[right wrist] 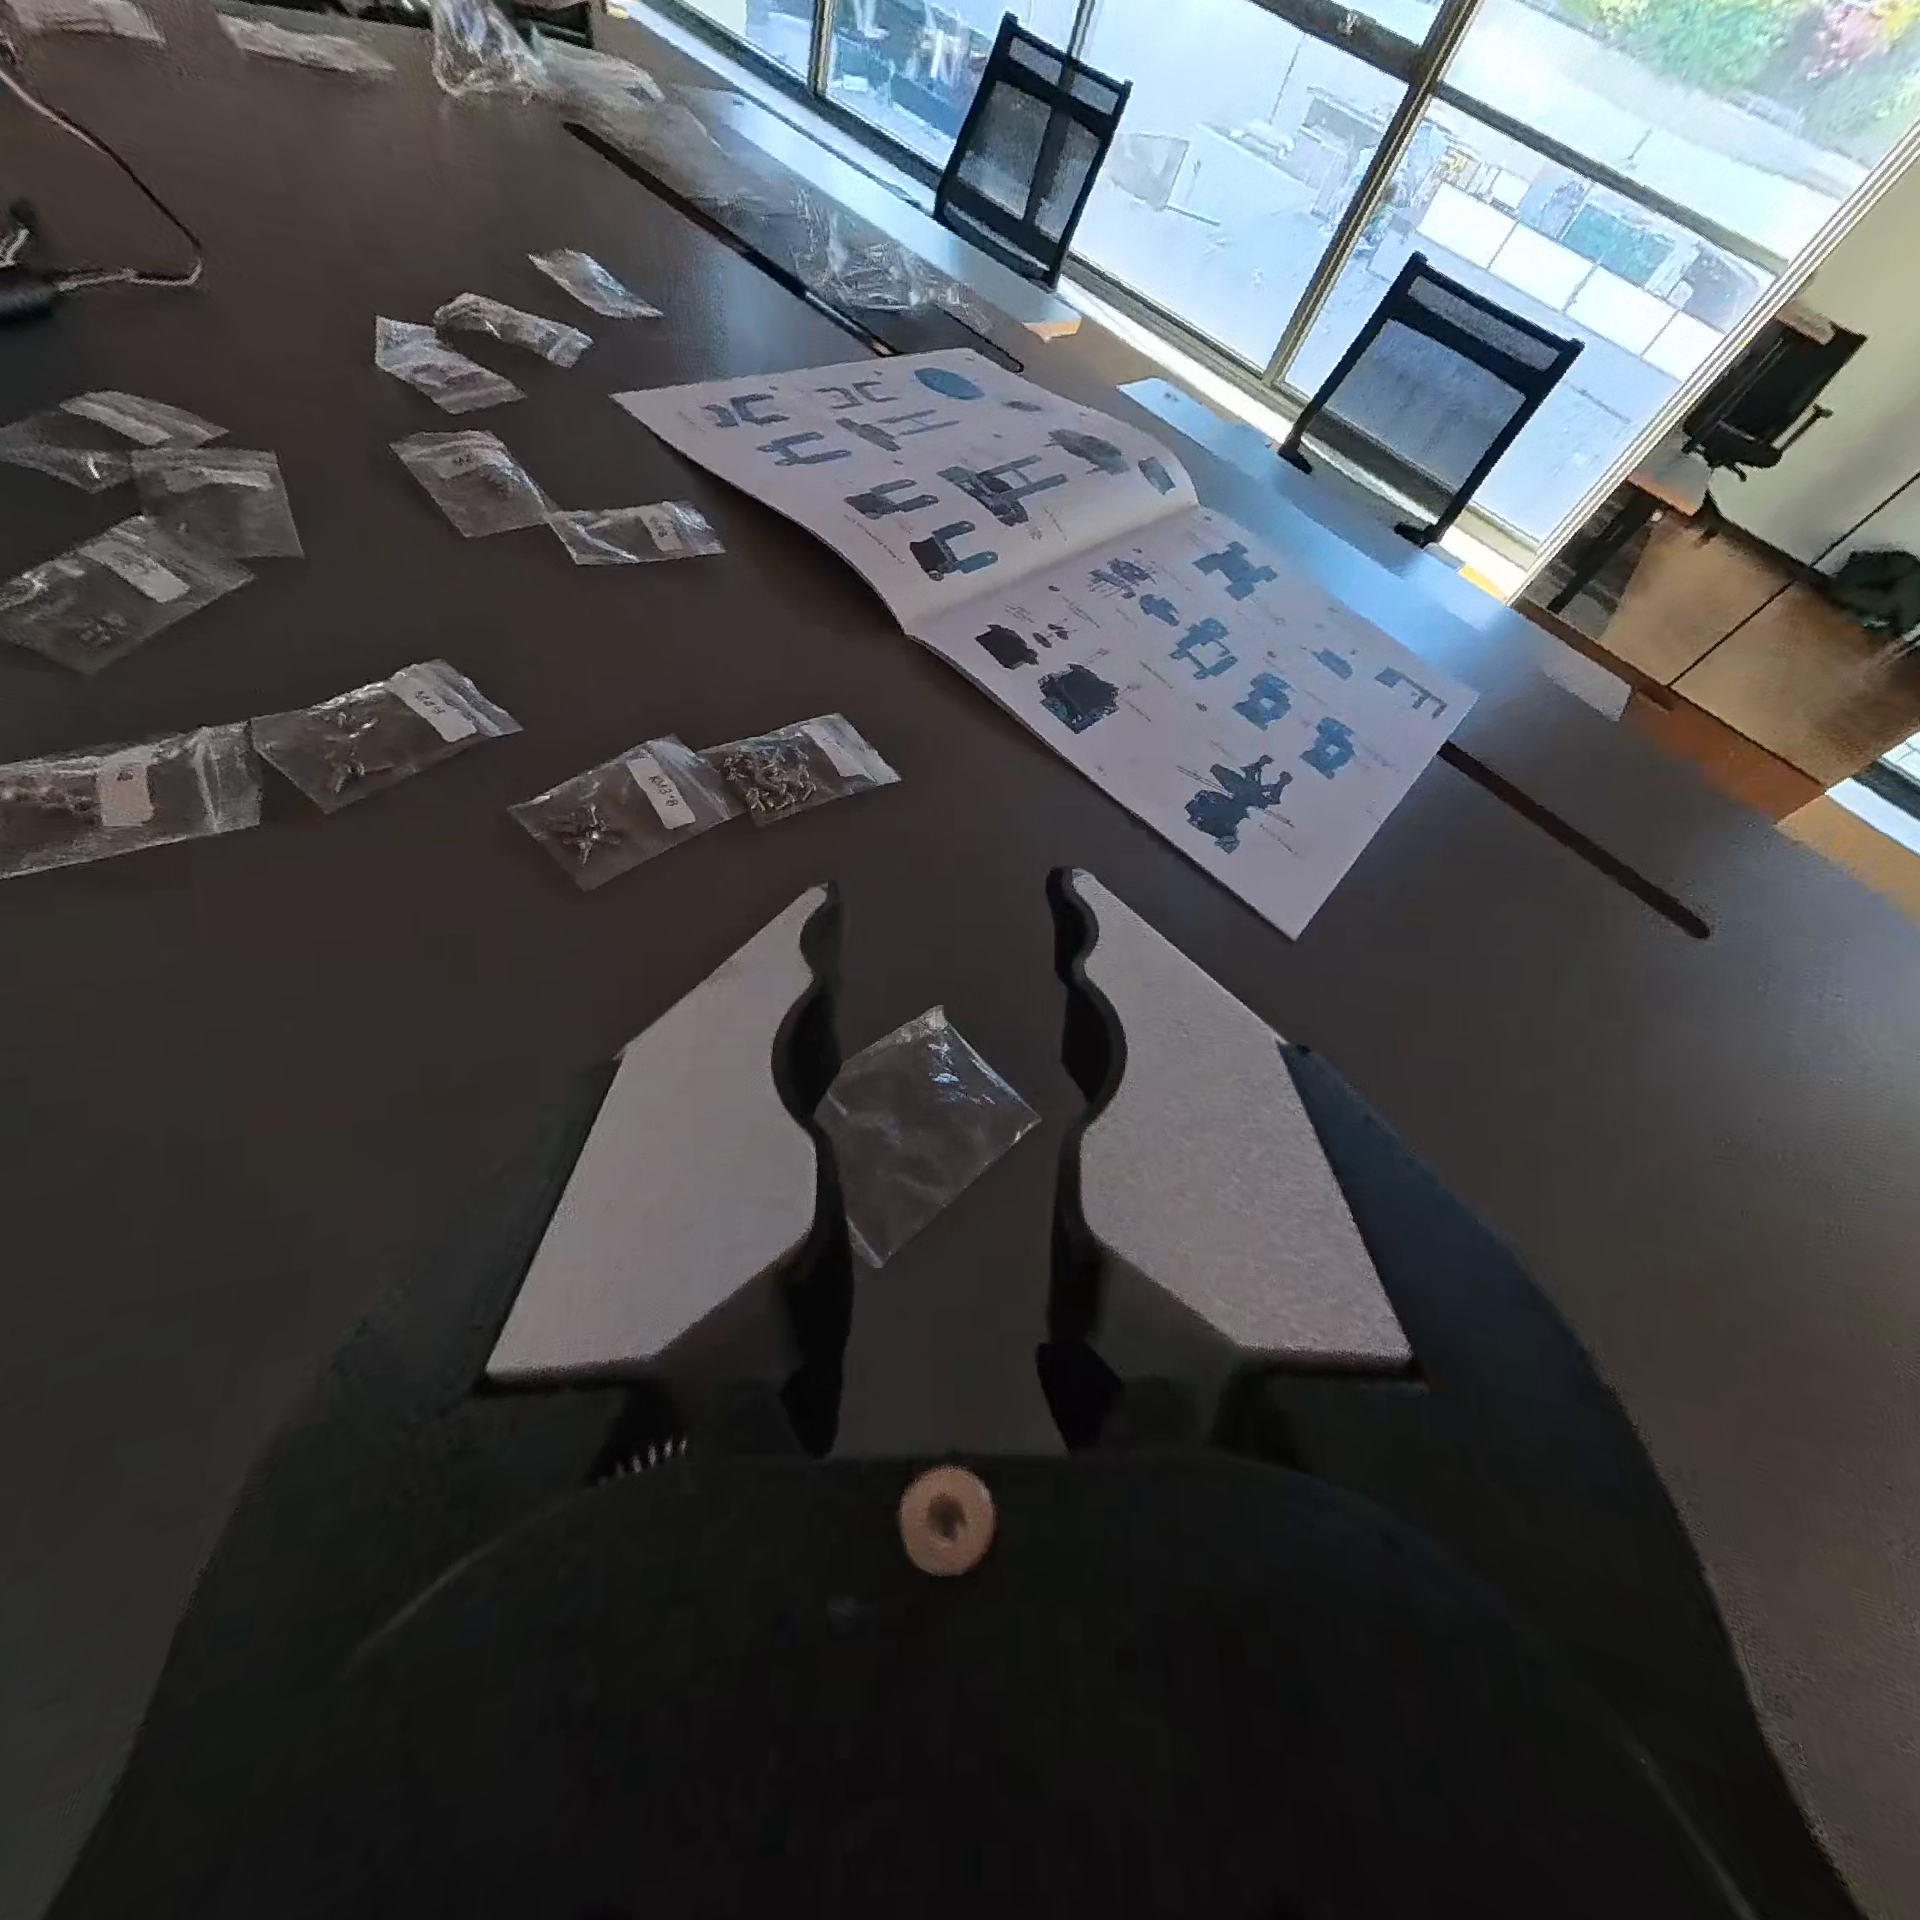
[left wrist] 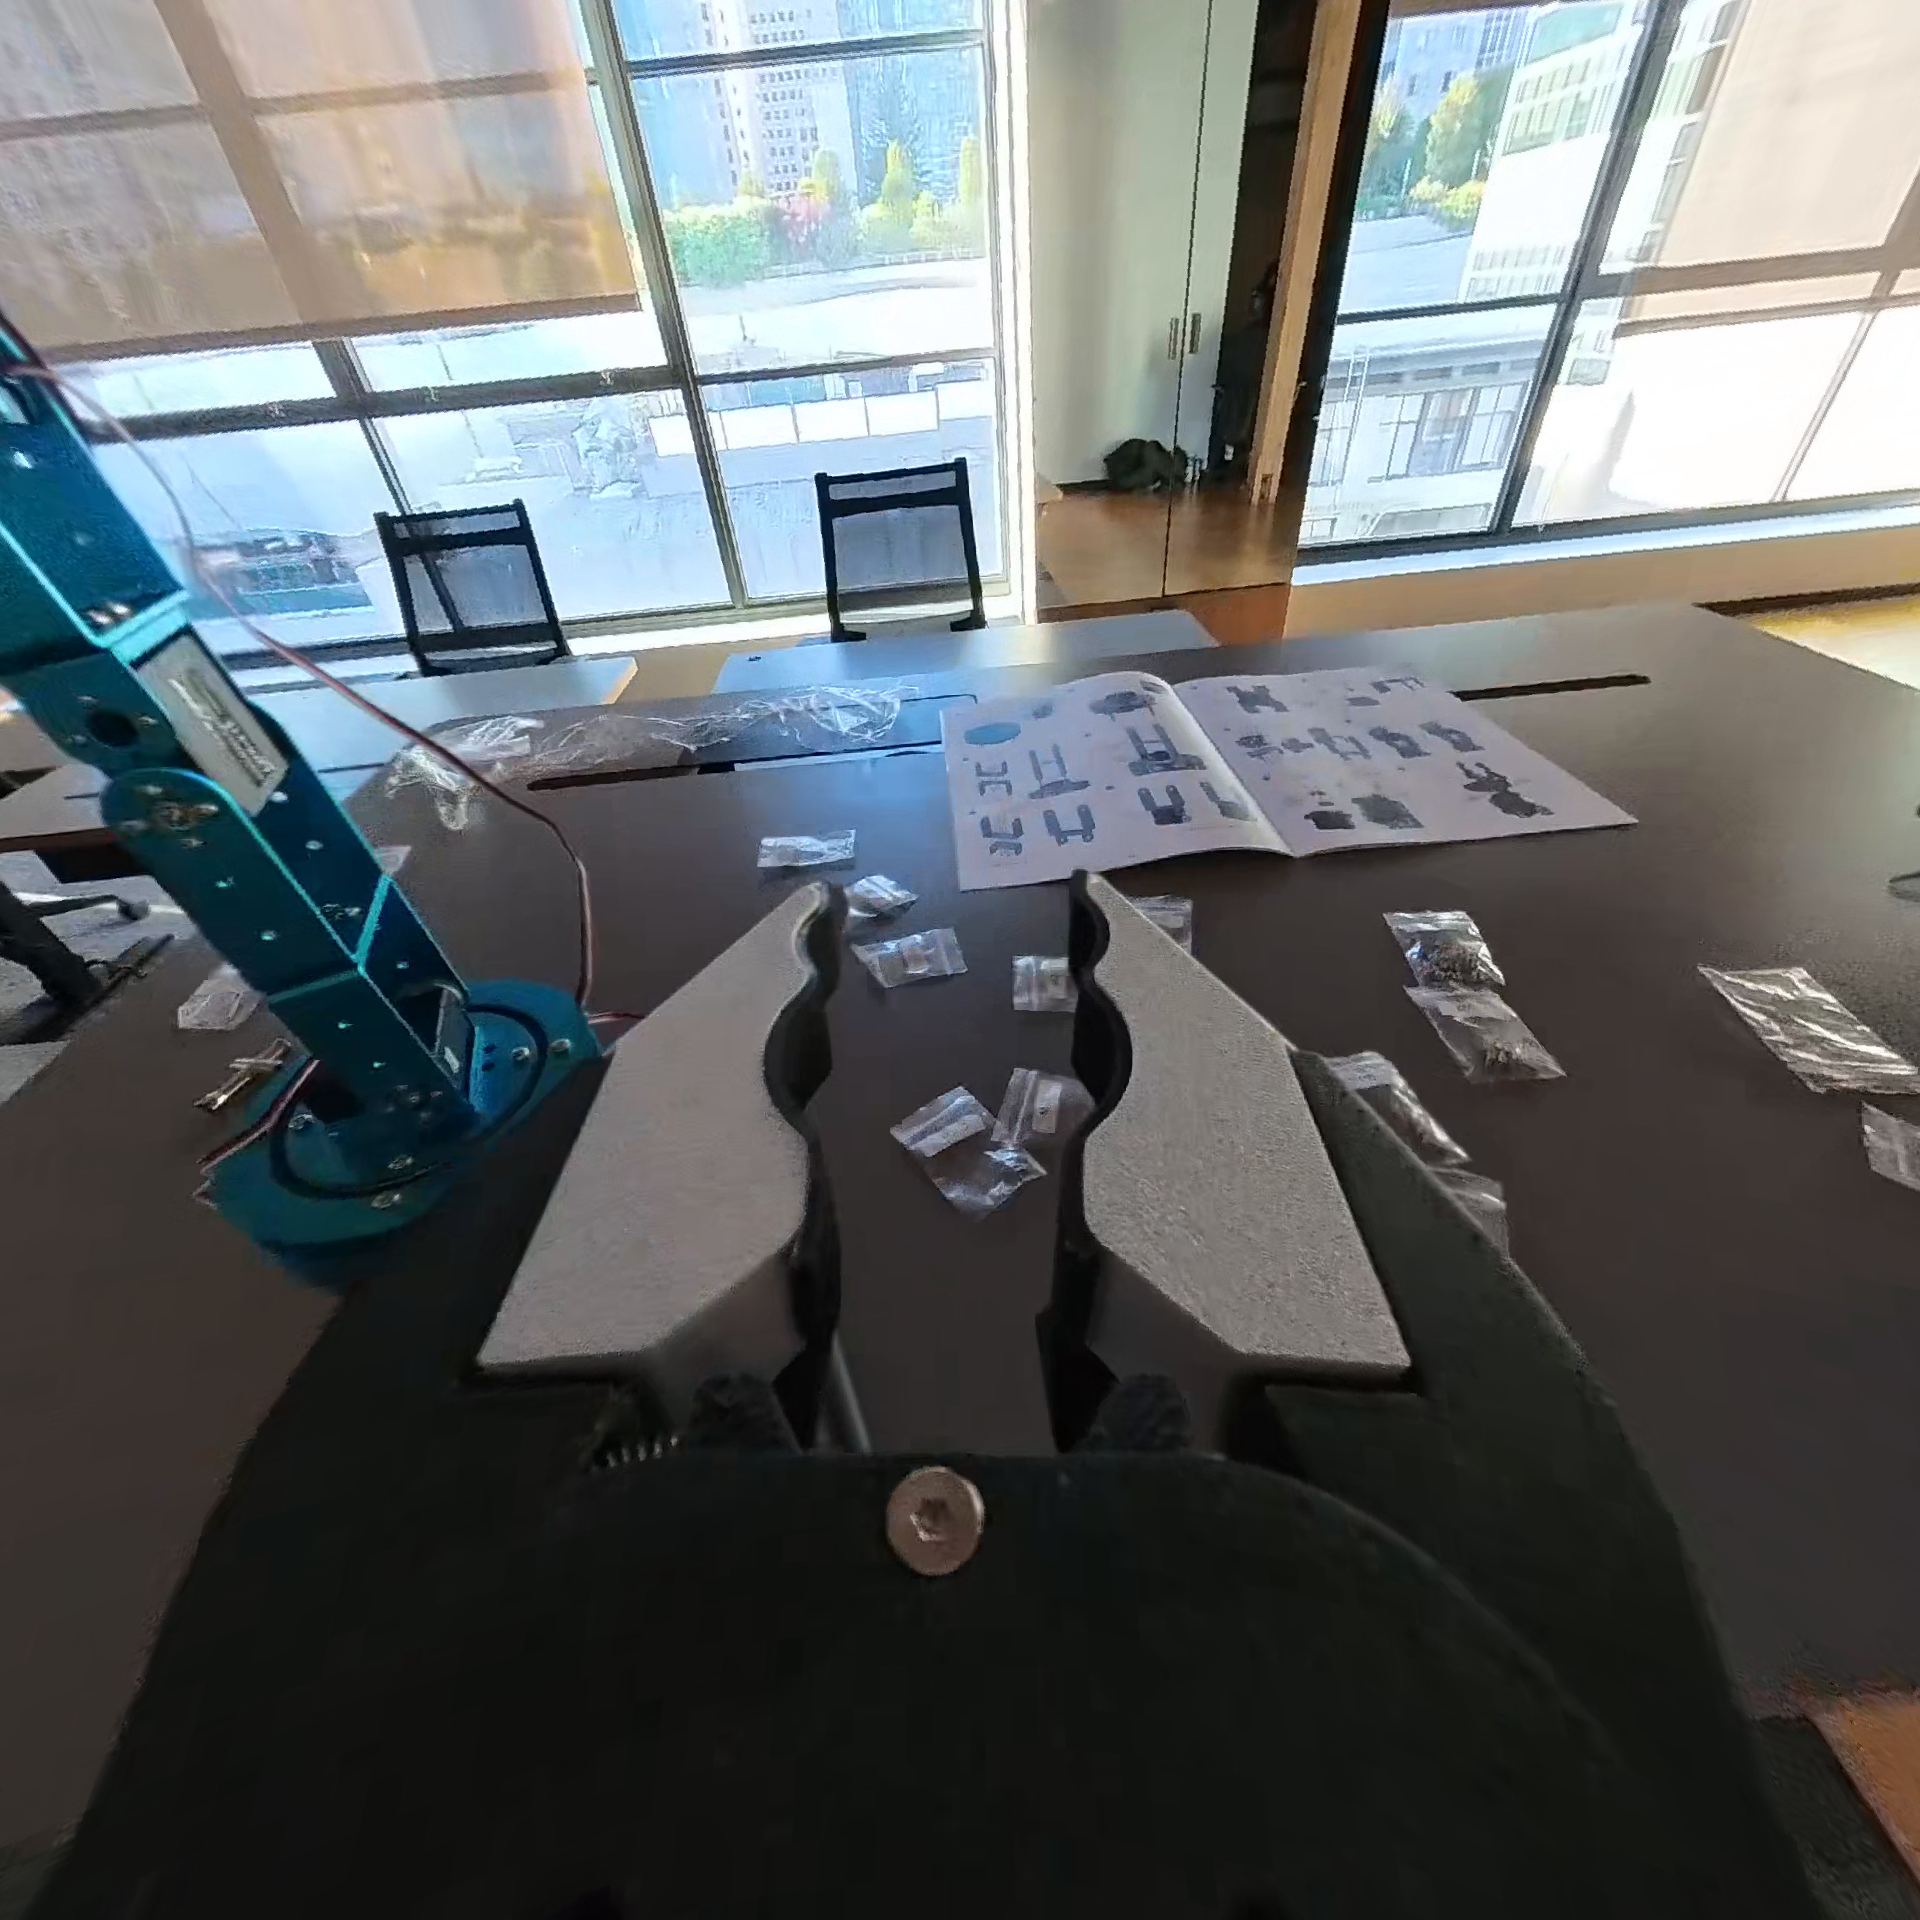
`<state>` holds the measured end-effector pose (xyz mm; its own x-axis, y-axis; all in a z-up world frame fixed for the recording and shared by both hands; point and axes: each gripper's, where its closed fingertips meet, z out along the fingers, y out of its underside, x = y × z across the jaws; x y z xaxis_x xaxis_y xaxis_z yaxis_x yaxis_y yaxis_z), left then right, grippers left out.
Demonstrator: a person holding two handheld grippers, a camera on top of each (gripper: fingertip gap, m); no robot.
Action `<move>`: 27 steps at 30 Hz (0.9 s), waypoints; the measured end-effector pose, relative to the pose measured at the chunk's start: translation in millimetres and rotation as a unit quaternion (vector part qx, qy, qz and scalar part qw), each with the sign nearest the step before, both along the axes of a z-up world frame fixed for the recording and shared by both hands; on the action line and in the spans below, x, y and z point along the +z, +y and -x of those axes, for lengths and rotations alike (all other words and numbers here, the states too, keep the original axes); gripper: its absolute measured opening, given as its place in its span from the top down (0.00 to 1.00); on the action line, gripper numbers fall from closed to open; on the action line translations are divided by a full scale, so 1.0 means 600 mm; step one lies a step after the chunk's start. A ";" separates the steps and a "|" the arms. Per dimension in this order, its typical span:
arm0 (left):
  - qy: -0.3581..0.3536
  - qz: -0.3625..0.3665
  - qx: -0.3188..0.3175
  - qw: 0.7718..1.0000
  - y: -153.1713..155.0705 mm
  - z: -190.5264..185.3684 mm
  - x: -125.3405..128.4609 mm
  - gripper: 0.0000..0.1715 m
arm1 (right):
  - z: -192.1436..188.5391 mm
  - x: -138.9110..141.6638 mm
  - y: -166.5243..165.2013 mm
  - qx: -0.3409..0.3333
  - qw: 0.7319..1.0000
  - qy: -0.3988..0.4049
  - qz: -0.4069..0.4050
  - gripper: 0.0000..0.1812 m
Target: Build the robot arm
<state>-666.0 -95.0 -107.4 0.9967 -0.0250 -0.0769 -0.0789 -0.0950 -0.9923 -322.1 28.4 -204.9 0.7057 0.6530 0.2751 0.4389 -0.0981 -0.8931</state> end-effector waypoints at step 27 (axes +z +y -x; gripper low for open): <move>-0.046 0.115 -0.127 0.984 0.113 -0.272 -0.099 0.92 | -0.099 -0.047 0.120 0.036 0.997 -0.073 0.010 0.99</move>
